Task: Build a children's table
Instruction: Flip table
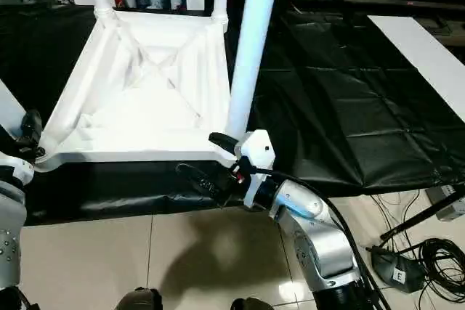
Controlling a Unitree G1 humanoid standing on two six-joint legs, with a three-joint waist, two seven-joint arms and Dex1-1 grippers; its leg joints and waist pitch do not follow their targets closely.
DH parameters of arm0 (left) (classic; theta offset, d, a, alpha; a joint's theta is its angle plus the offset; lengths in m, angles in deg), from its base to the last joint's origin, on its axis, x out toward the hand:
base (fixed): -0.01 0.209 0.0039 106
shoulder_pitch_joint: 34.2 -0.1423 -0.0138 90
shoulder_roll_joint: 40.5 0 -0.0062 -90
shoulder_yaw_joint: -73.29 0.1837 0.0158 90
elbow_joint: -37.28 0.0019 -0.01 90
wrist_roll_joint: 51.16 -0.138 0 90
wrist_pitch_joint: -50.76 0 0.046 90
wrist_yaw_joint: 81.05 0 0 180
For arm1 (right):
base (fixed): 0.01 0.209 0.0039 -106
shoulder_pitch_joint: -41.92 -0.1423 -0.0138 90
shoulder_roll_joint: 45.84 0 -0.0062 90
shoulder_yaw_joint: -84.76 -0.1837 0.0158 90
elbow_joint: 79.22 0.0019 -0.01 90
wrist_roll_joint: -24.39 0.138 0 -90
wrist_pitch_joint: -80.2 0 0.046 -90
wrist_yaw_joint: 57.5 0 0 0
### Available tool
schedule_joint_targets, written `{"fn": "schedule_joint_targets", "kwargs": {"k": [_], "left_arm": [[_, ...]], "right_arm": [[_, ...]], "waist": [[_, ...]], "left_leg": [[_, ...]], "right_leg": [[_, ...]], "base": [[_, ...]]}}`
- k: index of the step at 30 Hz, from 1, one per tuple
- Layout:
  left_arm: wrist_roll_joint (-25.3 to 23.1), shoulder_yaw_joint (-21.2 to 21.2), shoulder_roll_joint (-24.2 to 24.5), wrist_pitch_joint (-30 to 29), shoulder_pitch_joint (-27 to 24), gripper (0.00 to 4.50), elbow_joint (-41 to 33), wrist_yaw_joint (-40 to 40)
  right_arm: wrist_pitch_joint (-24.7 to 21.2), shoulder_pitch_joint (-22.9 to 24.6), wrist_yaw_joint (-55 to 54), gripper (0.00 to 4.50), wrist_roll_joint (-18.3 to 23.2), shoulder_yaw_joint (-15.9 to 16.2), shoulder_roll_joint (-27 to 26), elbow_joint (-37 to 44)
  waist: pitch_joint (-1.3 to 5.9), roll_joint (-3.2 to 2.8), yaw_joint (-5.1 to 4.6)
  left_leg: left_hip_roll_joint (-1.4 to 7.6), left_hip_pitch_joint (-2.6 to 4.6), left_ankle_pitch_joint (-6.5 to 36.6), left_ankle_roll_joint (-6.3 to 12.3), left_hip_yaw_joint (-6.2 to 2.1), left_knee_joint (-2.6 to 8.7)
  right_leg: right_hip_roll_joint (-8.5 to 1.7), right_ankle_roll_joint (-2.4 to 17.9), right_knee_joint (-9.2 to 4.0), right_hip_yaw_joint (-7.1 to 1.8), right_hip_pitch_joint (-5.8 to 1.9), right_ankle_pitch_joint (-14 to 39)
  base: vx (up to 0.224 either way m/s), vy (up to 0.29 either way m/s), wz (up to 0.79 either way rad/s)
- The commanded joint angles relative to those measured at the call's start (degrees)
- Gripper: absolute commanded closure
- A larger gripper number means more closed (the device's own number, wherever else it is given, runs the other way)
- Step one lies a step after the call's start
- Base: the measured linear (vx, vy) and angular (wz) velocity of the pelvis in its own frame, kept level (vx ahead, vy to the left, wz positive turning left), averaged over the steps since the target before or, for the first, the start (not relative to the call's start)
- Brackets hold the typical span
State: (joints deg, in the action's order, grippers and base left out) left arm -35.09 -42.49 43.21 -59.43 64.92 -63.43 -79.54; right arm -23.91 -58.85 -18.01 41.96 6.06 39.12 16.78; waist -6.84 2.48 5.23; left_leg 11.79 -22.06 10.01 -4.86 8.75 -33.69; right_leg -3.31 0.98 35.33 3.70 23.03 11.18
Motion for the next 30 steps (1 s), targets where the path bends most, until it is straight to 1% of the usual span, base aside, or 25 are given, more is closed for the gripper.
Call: {"fn": "schedule_joint_targets", "kwargs": {"k": [1,3,4,5,6,7,9,10,11,12,13,14,15,17,18,19,20,21,22,23,25,26,28,29,30], "left_arm": [[1.35,2.43,-0.46,-1.53,0.29,2.25,-0.65,0.78],[1.35,2.43,-0.46,-1.53,0.29,2.26,-0.65,0.78],[2.62,4.38,-2.20,-3.59,1.08,2.27,-1.24,1.57],[2.62,4.38,-2.20,-3.59,1.08,2.28,-1.24,1.57],[3.48,5.50,-3.73,-4.23,1.42,2.29,-1.45,1.73],[4.57,6.23,-5.41,-4.07,1.66,2.30,-1.58,1.91],[7.25,6.51,-8.84,-3.47,2.30,2.30,-1.44,1.22],[8.01,6.52,-9.92,-3.27,2.48,2.30,-1.38,0.86],[9.53,6.64,-11.61,-3.55,2.74,2.30,-1.45,0.50],[9.53,6.64,-11.61,-3.55,2.74,2.30,-1.45,0.50],[10.18,6.91,-12.70,-3.69,2.90,2.30,-1.52,0.19],[10.18,6.91,-12.70,-3.69,2.90,2.30,-1.52,0.19],[11.19,6.95,-14.00,-3.49,3.26,2.30,-1.46,0.05],[12.13,6.76,-15.96,-2.84,4.05,2.30,-0.90,-0.75],[12.13,6.76,-15.96,-2.84,4.05,2.30,-0.90,-0.75],[12.49,6.05,-17.89,-2.94,4.74,2.30,-0.30,-1.12],[12.42,5.90,-18.44,-2.81,4.90,2.30,-0.11,-0.97],[12.37,5.91,-18.53,-2.77,4.94,2.30,-0.04,-0.92],[12.19,5.94,-18.80,-2.65,5.05,2.30,0.18,-0.77],[11.97,6.06,-19.05,-2.59,5.20,2.30,0.51,-0.58],[11.39,6.34,-19.04,-2.88,5.25,2.30,0.77,-0.58],[11.37,6.36,-19.05,-2.87,5.25,2.30,0.78,-0.56],[11.53,6.59,-19.17,-2.78,5.28,2.30,0.92,-0.41],[11.59,6.61,-19.22,-2.80,5.28,2.30,0.93,-0.45],[11.91,6.69,-19.41,-2.88,5.27,2.30,0.97,-0.66]], "right_arm": [[0.53,0.50,-0.29,0.00,-0.45,-0.01,0.16,-0.37],[0.53,0.50,-0.29,0.00,-0.45,-0.01,0.16,-0.37],[0.70,0.86,-0.66,0.00,-0.26,-0.25,0.19,-0.64],[0.70,0.86,-0.66,0.00,-0.26,-0.25,0.19,-0.64],[0.73,1.04,-0.79,0.00,-0.15,-0.43,0.14,-0.80],[0.76,1.26,-0.93,0.00,-0.06,-0.57,0.03,-0.88],[0.62,1.49,-1.41,0.00,0.17,-1.02,-0.46,-1.19],[0.57,1.57,-1.63,0.00,0.24,-1.18,-0.64,-1.28],[0.49,1.59,-2.00,0.00,0.40,-1.48,-0.96,-1.51],[0.49,1.59,-2.00,0.00,0.40,-1.48,-0.96,-1.51],[0.44,1.58,-2.33,0.00,0.50,-1.71,-1.20,-1.70],[0.44,1.58,-2.33,0.00,0.50,-1.71,-1.20,-1.70],[0.25,1.56,-2.71,0.00,0.74,-1.98,-1.49,-1.90],[-0.02,1.48,-3.78,0.00,0.90,-2.61,-2.00,-2.37],[-0.02,1.48,-3.78,0.00,0.90,-2.61,-2.00,-2.37],[-1.03,1.26,-5.81,0.00,1.40,-3.93,-2.79,-3.29],[-1.41,1.17,-6.48,0.00,1.92,-4.58,-3.24,-3.65],[-1.60,1.11,-6.82,0.00,2.13,-4.86,-3.46,-3.77],[-2.22,0.91,-7.92,0.00,2.80,-5.77,-4.17,-4.12],[-3.40,0.27,-10.25,0.00,5.04,-8.02,-6.16,-4.81],[-4.60,-0.96,-13.80,0.00,7.16,-10.71,-8.57,-5.91],[-4.65,-1.05,-13.98,0.00,7.33,-10.87,-8.71,-5.99],[-5.34,-2.38,-16.36,0.00,9.54,-13.07,-10.58,-7.09],[-5.36,-2.61,-16.82,0.00,9.84,-13.45,-10.87,-7.29],[-5.40,-3.46,-18.52,0.00,10.89,-14.87,-11.95,-8.03]], "waist": [[3.58,-1.45,-0.41],[3.54,-1.49,-0.42],[3.51,-1.54,-0.43],[3.53,-1.59,-0.28],[3.53,-1.59,-0.28],[3.35,-1.45,-0.14],[3.30,-1.13,0.02],[3.34,-1.11,0.09],[3.41,-0.78,0.11],[3.44,-0.89,0.20],[3.50,-0.77,0.14],[3.55,-0.89,0.18],[3.56,-0.95,0.19],[3.68,-0.87,0.26],[3.67,-0.86,0.22],[3.74,-0.71,0.14],[3.81,-0.89,0.09],[3.81,-0.89,0.09],[3.91,-0.84,-0.12],[3.94,-0.81,-0.27],[3.88,-0.78,-0.96],[3.95,-0.77,-0.96],[3.83,-0.82,-0.96],[3.85,-0.82,-0.98],[3.86,-0.83,-0.91]], "left_leg": [[1.50,0.98,14.59,-0.18,-0.19,4.62],[1.49,0.94,14.50,-0.23,-0.20,4.65],[1.50,0.93,14.36,-0.27,-0.20,4.66],[1.59,1.09,14.39,-0.40,-0.17,4.58],[1.59,1.09,14.39,-0.40,-0.17,4.58],[1.70,1.41,15.02,-0.08,0.11,4.55],[1.67,1.24,14.42,0.37,0.31,4.53],[1.68,1.20,13.99,0.54,0.36,4.51],[1.56,1.04,12.81,1.20,0.62,4.40],[1.50,1.00,12.04,1.52,0.78,4.37],[1.40,0.91,11.56,1.74,0.84,4.30],[1.37,0.82,11.07,1.84,0.86,4.29],[1.33,0.75,10.47,2.05,0.93,4.23],[1.36,0.81,9.42,2.40,1.09,4.03],[1.35,0.73,9.10,2.54,1.10,4.04],[1.19,0.48,8.27,2.68,1.07,4.01],[1.15,0.53,7.65,2.83,1.07,3.99],[1.15,0.53,7.65,2.83,1.07,3.99],[1.17,0.43,7.07,2.88,1.01,3.96],[1.21,0.41,6.84,2.96,0.96,3.95],[1.09,0.33,7.20,3.13,0.93,4.04],[1.11,0.43,7.05,3.03,0.96,3.95],[1.17,0.62,7.13,3.09,1.10,3.93],[1.10,0.56,6.80,3.07,1.11,3.91],[1.13,0.60,6.30,2.89,1.14,3.92]], "right_leg": [[-3.84,7.63,-4.71,-3.10,-2.09,11.82],[-3.82,7.54,-4.72,-3.09,-2.06,11.82],[-3.81,7.50,-4.70,-3.11,-2.03,11.55],[-3.87,7.69,-4.74,-3.12,-1.90,11.39],[-3.87,7.69,-4.74,-3.12,-1.90,11.39],[-3.83,8.11,-4.99,-3.31,-1.57,11.80],[-3.85,8.17,-4.99,-3.42,-1.64,12.28],[-3.85,8.07,-4.96,-3.46,-1.67,12.28],[-3.80,7.50,-4.90,-3.67,-1.70,12.50],[-3.67,7.32,-4.85,-3.79,-1.62,12.38],[-3.64,7.08,-4.80,-3.85,-1.68,12.19],[-3.70,7.08,-4.69,-3.89,-1.74,12.02],[-3.68,6.97,-4.76,-3.93,-1.68,11.66],[-3.55,7.22,-4.60,-3.99,-1.59,9.55],[-3.52,7.29,-4.52,-4.00,-1.61,9.00],[-3.48,7.14,-4.33,-3.93,-1.84,8.20],[-3.40,7.23,-4.22,-3.91,-1.73,7.04],[-3.40,7.23,-4.22,-3.91,-1.73,7.04],[-3.38,7.30,-4.07,-3.80,-1.96,5.22],[-3.38,7.33,-3.97,-3.78,-2.03,4.58],[-3.41,7.26,-3.94,-3.72,-2.12,4.77],[-3.38,7.10,-3.95,-3.73,-2.09,4.79],[-3.42,6.97,-4.05,-3.83,-1.95,4.87],[-3.40,6.99,-3.95,-3.84,-1.98,4.53],[-3.40,6.92,-3.90,-3.83,-1.94,4.10]], "base": [[0.000,0.000,0.00],[0.000,0.000,0.00],[0.000,0.000,0.00],[0.000,0.000,0.00],[0.000,0.000,0.00],[0.000,0.000,0.00],[0.000,0.000,0.00],[0.000,0.000,0.00],[0.000,0.000,0.00],[0.000,0.000,0.00],[0.000,0.000,0.00],[0.000,0.000,0.00],[0.000,0.000,0.00],[0.000,0.000,0.00],[0.000,0.000,0.00],[0.000,0.000,0.00],[0.000,0.000,0.00],[0.000,0.000,0.00],[0.000,0.000,0.00],[0.000,0.000,0.00],[0.000,0.000,0.00],[0.000,0.000,0.00],[0.000,0.000,0.00],[0.000,0.000,0.00],[0.000,0.000,0.00]]}}
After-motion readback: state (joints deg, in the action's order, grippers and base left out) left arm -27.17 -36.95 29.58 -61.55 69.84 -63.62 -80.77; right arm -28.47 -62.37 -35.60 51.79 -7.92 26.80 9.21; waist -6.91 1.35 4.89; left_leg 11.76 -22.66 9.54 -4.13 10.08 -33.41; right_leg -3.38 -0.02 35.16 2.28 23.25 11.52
